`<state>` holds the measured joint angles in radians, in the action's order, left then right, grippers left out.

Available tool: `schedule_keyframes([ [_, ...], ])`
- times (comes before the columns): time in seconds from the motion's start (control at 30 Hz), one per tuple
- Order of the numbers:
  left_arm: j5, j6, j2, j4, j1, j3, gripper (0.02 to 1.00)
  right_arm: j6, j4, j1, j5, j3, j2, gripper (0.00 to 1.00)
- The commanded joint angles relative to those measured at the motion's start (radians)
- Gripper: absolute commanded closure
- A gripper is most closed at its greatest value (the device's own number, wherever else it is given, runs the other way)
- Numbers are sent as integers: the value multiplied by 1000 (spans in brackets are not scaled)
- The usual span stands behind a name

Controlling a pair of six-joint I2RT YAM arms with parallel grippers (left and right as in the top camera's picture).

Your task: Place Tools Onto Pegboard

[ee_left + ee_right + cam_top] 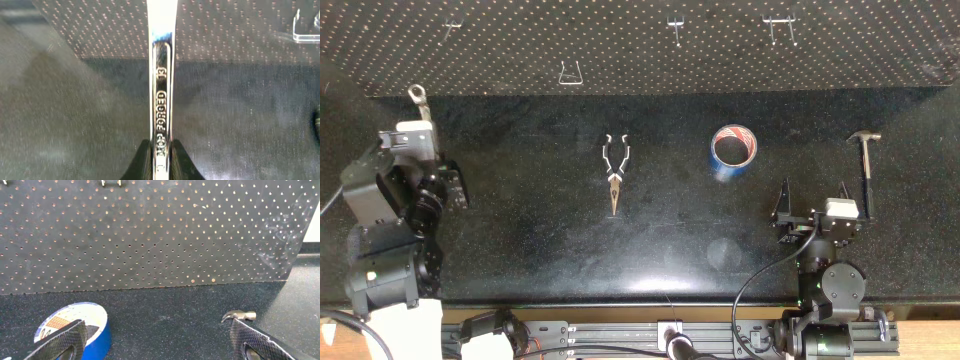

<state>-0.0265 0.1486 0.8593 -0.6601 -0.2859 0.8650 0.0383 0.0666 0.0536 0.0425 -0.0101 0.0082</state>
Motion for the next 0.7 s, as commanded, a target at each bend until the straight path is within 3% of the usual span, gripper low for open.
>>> schedule_keyframes([
  [0.03,18,-67,-13,106,-1,-68,989,-18,2,5,-9,6,-7,62],
  [0.4,18,-63,173,328,3,-90,989,-18,2,5,-9,6,-7,62],
  [0.7,17,-35,261,390,81,-89,991,-18,2,5,-9,6,-7,64],
])
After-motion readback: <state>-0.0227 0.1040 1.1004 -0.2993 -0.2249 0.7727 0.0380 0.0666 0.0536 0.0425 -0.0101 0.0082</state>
